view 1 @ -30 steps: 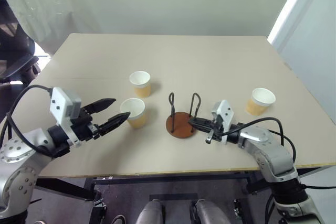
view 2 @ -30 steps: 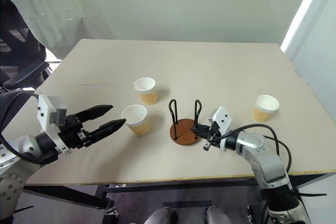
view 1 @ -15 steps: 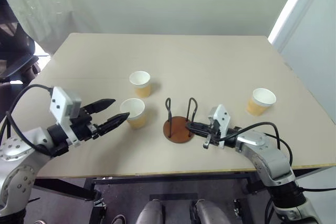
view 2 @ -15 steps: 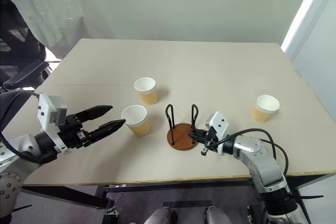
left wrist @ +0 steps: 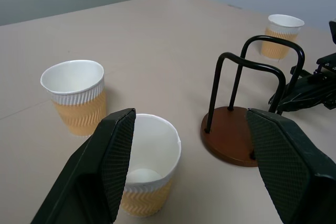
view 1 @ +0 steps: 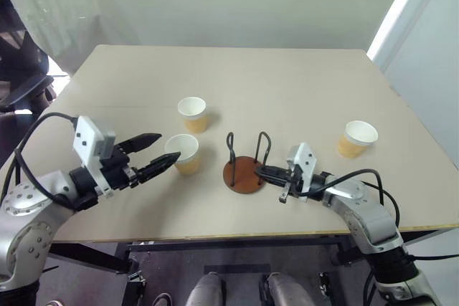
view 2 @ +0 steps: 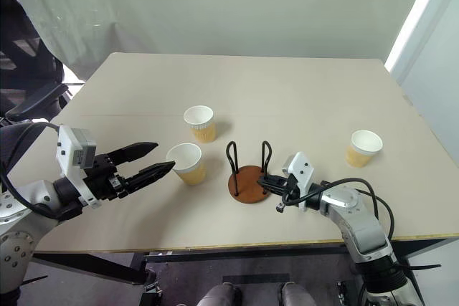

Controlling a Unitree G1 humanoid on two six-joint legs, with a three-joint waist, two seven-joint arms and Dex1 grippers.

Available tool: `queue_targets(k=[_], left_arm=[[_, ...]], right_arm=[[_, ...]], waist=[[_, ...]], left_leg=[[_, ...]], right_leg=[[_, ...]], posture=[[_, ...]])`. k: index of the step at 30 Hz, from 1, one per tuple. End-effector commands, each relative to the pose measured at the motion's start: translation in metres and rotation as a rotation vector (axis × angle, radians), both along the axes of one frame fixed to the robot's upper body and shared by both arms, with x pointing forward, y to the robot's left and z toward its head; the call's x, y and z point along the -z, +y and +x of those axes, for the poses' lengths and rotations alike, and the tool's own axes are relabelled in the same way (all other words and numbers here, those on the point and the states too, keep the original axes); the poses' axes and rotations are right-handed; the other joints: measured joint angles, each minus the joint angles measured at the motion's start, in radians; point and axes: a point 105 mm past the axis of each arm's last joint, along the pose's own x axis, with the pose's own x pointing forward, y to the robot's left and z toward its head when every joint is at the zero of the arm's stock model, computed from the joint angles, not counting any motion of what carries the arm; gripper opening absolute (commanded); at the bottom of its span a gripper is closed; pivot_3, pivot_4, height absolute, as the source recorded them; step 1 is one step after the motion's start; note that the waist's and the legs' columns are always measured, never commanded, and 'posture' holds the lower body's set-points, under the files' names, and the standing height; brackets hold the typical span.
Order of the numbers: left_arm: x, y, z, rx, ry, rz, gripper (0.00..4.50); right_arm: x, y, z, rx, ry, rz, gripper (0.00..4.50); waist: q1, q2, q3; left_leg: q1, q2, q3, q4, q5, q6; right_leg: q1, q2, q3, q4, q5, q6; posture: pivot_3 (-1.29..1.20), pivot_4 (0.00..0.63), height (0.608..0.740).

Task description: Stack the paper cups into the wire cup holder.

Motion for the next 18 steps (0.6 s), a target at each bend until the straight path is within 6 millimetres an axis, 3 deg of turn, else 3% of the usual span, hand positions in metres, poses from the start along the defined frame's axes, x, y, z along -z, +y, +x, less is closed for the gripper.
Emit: queue_targets(k=[1, 4, 11, 18], left_arm=[[-0.007, -0.001, 0.0, 0.006, -0.032, 0.017, 3.58], [-0.006, -0.001, 0.001, 0.007, -0.033, 0.018, 3.58], [-0.007, 0.0, 0.001, 0.012, -0.035, 0.017, 3.58], [-0.007, 0.0, 0.004, 0.019, -0.04, 0.018, 3.58]], right_arm=[[-0.008, 0.003, -0.002, -0.03, -0.045, 0.0, 0.28], [-0.007, 0.003, -0.002, -0.034, -0.053, -0.014, 1.05], [-0.009, 0.0, -0.002, -0.038, -0.053, -0.029, 3.53], [-0.018, -0.027, -0.005, -0.066, -0.044, -0.112, 3.53]], waist=[[0.0, 0.0, 0.0], [0.0, 0.0, 0.0], [0.0, 0.0, 0.0], [0.003, 0.0, 0.0]], left_leg=[[0.0, 0.0, 0.0, 0.0, 0.0, 0.0], [0.0, 0.0, 0.0, 0.0, 0.0, 0.0], [0.0, 0.0, 0.0, 0.0, 0.0, 0.0], [0.0, 0.0, 0.0, 0.0, 0.0, 0.0]], right_leg=[[0.0, 0.0, 0.0, 0.0, 0.0, 0.0], [0.0, 0.0, 0.0, 0.0, 0.0, 0.0], [0.0, 0.0, 0.0, 0.0, 0.0, 0.0], [0.001, 0.0, 0.0, 0.0, 0.0, 0.0]], posture=[[0.0, 0.15, 0.74], [0.0, 0.15, 0.74], [0.0, 0.15, 0.74], [0.0, 0.15, 0.74]])
